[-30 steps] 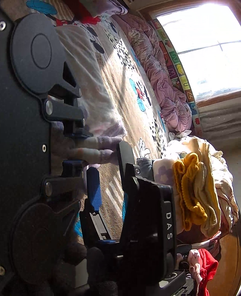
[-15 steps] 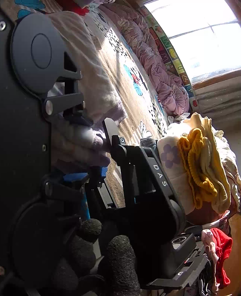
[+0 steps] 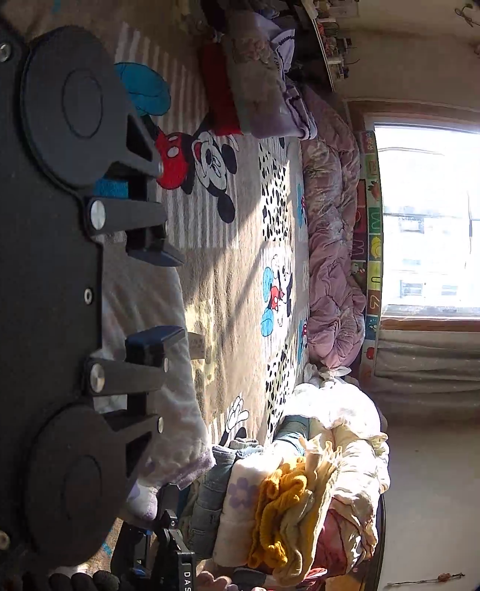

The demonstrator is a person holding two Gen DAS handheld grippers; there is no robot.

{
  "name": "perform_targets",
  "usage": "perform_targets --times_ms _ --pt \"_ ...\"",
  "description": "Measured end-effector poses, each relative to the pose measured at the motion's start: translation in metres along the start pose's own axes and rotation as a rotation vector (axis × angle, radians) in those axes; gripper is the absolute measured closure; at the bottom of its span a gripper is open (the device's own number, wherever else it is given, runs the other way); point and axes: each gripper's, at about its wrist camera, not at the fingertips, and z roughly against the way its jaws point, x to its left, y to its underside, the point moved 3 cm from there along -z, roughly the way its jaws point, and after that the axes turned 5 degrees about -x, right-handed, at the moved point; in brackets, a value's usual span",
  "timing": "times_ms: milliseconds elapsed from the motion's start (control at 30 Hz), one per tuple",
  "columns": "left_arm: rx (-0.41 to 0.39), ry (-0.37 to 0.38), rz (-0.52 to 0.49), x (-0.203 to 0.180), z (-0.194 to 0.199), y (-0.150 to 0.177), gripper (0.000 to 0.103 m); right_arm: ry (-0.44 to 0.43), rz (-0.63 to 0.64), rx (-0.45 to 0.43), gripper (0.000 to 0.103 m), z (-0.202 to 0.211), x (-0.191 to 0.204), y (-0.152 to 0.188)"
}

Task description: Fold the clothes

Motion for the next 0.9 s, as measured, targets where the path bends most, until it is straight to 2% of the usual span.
perform_targets --times_ms 167,333,400,533,600,733,833,900 --pt "0.091 0.017 -0.038 -0.009 -0.038 0.020 0.069 0.015 -0.003 -0.012 0.085 0.001 -0.003 -0.004" --pt "0.135 0.064 -0.029 -0.007 -0.050 0.035 0.069 0.088 -0.022 -0.004 0.086 -0.002 -0.020 -0.002" --pt "0.127 0.051 -0.021 -0.010 -0.052 0.042 0.070 0.118 -0.018 0.004 0.086 -0.004 -0.026 -0.001" --pt "0.068 -0.024 -0.135 -0.035 -0.048 0.059 0.070 0.173 -0.006 0.006 0.085 -0.006 -0.033 0.002" --pt "0.062 -0.037 -0.143 -0.035 -0.050 0.059 0.070 0.195 0.003 -0.002 0.082 -0.005 -0.034 0.004" --pt "0.088 -0.031 -0.143 -0.032 -0.050 0.052 0.070 0.246 0.138 -0.076 0.081 0.009 -0.013 0.005" --pt "0.120 -0.030 -0.176 -0.036 -0.048 0.047 0.070 0.290 0.381 -0.146 0.082 0.023 0.018 0.009" --pt "0.139 -0.017 -0.163 -0.033 -0.045 0.039 0.069 0.273 0.504 -0.149 0.082 0.021 0.037 0.017"
